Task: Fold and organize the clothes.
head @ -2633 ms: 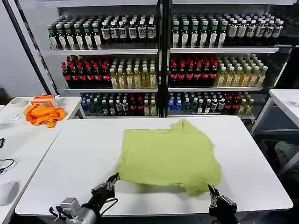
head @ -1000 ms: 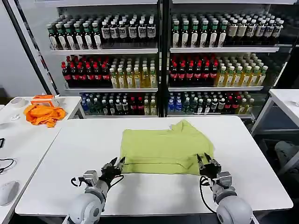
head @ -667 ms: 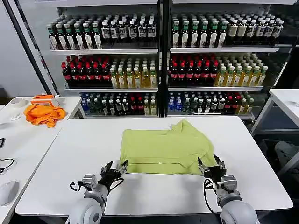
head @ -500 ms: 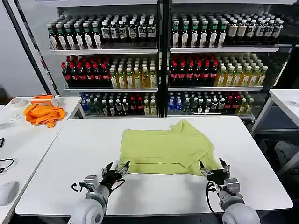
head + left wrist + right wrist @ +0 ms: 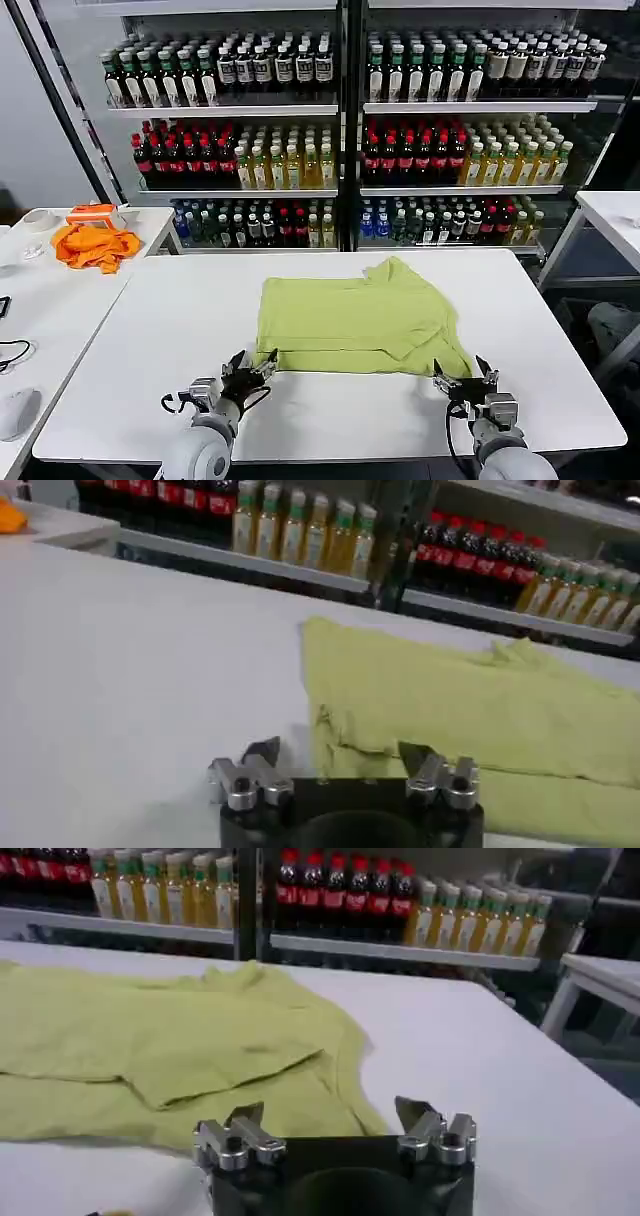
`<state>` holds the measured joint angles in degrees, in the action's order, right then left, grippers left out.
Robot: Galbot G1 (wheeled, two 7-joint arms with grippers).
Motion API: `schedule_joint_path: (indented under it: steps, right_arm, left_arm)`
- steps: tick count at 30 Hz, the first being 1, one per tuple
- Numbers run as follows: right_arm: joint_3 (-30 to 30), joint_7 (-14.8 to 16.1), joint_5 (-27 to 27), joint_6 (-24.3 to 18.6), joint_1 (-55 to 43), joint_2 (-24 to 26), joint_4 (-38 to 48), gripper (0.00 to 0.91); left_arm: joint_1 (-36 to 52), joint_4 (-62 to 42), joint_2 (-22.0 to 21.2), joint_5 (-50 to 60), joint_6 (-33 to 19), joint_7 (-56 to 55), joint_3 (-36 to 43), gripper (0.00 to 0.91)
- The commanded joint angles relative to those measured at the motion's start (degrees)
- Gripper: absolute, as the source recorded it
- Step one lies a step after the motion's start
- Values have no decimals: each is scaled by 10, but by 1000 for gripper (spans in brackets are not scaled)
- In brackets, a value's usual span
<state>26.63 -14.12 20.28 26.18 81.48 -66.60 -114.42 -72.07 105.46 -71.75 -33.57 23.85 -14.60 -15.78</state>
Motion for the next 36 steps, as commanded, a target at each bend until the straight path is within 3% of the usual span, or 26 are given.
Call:
schedule_joint_path:
  steps: [1,21,36]
  right_arm:
    - [4,-5,21,5,-2,-5,12,0]
    - [11,-13,52,7,35,-3,-34,0]
    - [17,-17,15,6,149,-7,-133,0]
  left_arm:
    - [-1,-8,-2,-14,15,-1,2,20]
    - [-37,33,8,-29,18,10,-9,20]
    - [-130,110,42,-35,16,12,-41,20]
